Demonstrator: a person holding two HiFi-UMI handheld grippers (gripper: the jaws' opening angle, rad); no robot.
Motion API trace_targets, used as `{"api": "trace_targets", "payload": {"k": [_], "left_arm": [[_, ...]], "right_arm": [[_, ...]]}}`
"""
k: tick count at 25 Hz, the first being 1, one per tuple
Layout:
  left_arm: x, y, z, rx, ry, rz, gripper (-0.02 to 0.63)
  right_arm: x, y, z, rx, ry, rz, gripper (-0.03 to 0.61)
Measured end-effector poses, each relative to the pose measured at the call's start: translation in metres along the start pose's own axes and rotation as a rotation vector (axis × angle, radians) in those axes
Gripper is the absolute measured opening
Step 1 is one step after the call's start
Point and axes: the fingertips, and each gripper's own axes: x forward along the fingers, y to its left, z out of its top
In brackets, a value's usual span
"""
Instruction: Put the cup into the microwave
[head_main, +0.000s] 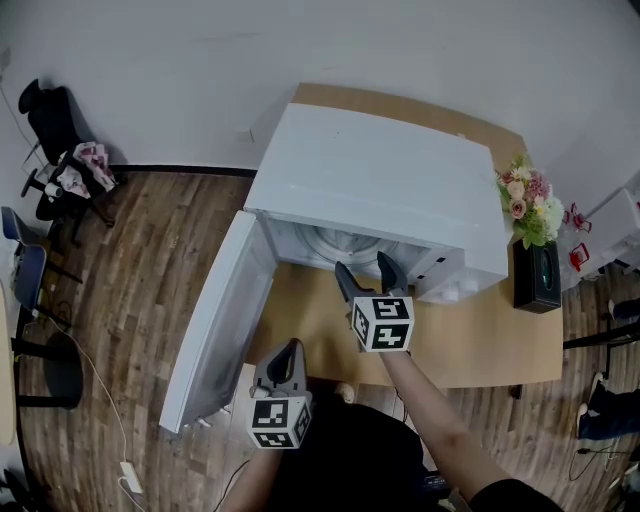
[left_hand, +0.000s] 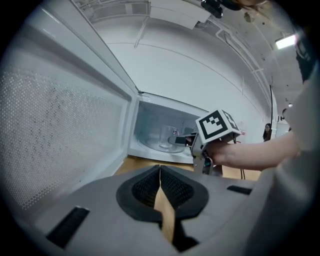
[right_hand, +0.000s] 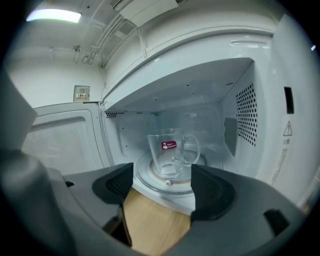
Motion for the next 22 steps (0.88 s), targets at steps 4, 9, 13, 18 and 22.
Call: {"api": "trace_targets", "payload": {"k": [4,9,13,18,22], "left_arm": [[-0.002,-0.001,0.003,0.009,-0.004,-0.001,0.006],[-0.005,-0.004,0.005,0.013,-0.008,-0.004,0.006],[-0.006,-0.007,0.009,0.023,-0.013,-0.013,0.006],[-0.006,-0.013,0.016,0.030,-0.028,-0.029,0.006],[-0.007,-0.017,0.022,0.037,-0.040,-0.042,0.006]], "right_arm": [[-0.009,0.001,-0.002,0.014,0.009,0.002,0.344],[-0.023,0.000,0.000,0.023,0.003,-0.011,0.308],[-0.039,0.002,0.005,0.036,-0.002,-0.003,0.239],[-0.066,0.003,0.016,0.062,-0.030,0.007,0.183],[-0.085,0.002,0.018,0.070,-0.027,0.014,0.152]]}}
